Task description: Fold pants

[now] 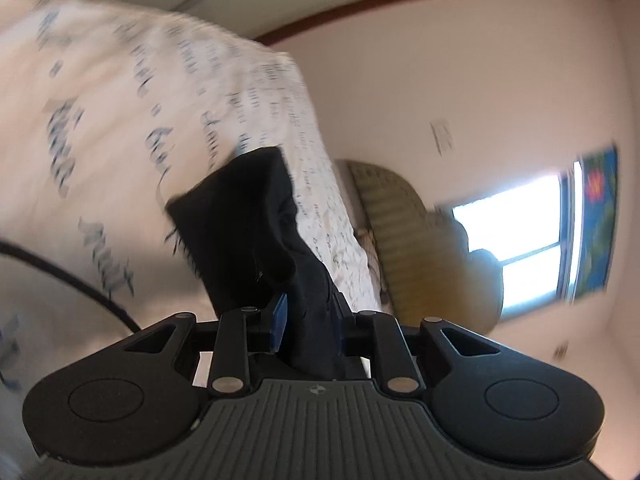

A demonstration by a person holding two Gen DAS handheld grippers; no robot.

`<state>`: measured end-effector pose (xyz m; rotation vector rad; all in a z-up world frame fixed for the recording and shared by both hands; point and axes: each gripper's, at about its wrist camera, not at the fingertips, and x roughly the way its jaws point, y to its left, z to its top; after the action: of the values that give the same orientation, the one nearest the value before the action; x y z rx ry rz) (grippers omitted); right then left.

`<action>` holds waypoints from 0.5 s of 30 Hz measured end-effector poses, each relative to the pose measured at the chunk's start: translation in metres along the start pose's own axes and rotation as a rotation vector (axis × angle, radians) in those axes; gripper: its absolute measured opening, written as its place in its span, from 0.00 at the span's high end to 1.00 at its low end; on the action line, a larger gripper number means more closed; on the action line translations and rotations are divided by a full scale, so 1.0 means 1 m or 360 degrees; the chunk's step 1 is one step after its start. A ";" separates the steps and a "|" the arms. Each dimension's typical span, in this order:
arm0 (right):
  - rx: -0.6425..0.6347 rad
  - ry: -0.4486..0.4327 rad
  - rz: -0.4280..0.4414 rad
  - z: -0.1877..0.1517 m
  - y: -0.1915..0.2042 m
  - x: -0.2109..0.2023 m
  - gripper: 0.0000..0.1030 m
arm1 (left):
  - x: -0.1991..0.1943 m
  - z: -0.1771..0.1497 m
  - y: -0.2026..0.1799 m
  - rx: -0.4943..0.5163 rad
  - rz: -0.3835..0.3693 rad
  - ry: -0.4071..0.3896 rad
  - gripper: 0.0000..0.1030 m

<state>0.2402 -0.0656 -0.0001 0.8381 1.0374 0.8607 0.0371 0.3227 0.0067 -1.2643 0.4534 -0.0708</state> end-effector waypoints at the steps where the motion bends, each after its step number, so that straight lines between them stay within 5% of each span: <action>1: 0.0015 -0.0010 -0.0009 -0.006 0.000 -0.008 0.24 | 0.001 -0.003 0.002 -0.0067 -0.0030 -0.0017 0.74; 15: 0.0146 -0.0081 -0.0009 -0.021 -0.011 -0.030 0.24 | 0.032 -0.025 -0.003 -0.0139 0.0129 0.0028 0.64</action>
<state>0.2150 -0.0935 -0.0054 0.9294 1.0399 0.7878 0.0572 0.2894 -0.0051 -1.3301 0.5272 0.0064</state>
